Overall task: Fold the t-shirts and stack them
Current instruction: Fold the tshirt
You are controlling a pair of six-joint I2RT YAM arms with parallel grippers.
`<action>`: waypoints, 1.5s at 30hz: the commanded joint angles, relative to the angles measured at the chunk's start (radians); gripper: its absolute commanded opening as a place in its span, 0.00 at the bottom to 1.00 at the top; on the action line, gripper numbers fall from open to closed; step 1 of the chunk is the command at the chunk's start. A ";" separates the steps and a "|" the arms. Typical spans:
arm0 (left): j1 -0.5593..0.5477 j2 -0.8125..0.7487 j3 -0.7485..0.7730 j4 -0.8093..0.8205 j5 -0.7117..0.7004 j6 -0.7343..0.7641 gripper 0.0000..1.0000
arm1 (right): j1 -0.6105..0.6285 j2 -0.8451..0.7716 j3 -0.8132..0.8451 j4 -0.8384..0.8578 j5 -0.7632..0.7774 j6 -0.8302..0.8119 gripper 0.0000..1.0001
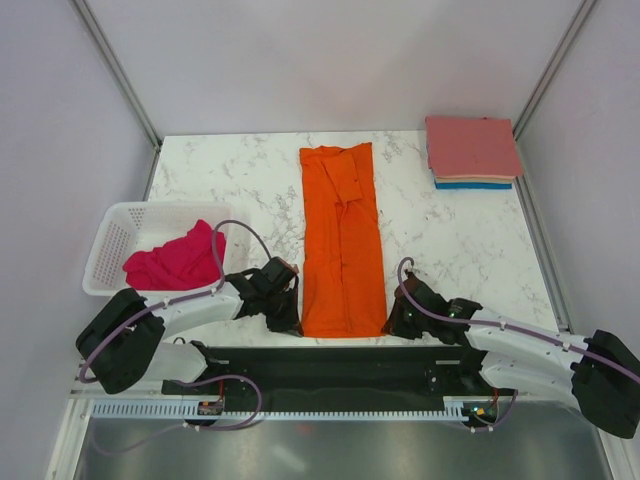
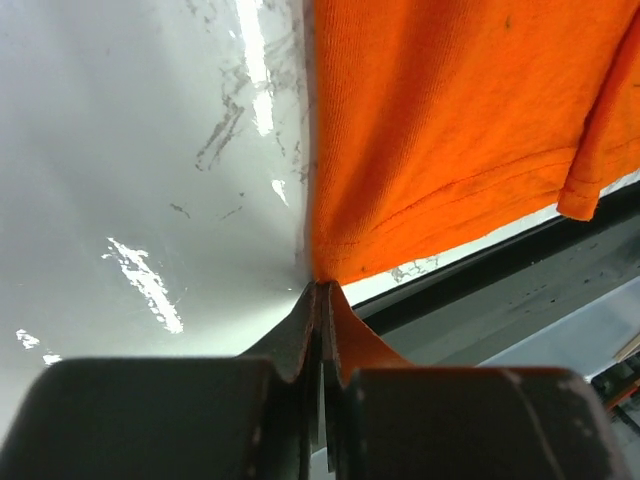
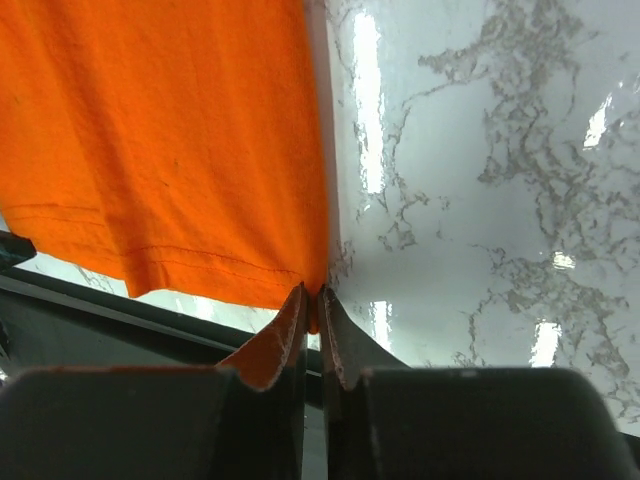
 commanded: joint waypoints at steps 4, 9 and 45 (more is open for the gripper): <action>-0.027 -0.032 0.003 0.033 0.023 -0.051 0.02 | 0.010 -0.033 -0.014 -0.070 0.026 -0.015 0.00; -0.040 -0.073 -0.020 0.028 0.013 -0.091 0.02 | 0.008 -0.090 -0.003 -0.115 0.052 -0.008 0.00; 0.203 0.307 0.566 -0.139 -0.048 0.209 0.02 | -0.174 0.482 0.643 -0.099 0.287 -0.515 0.00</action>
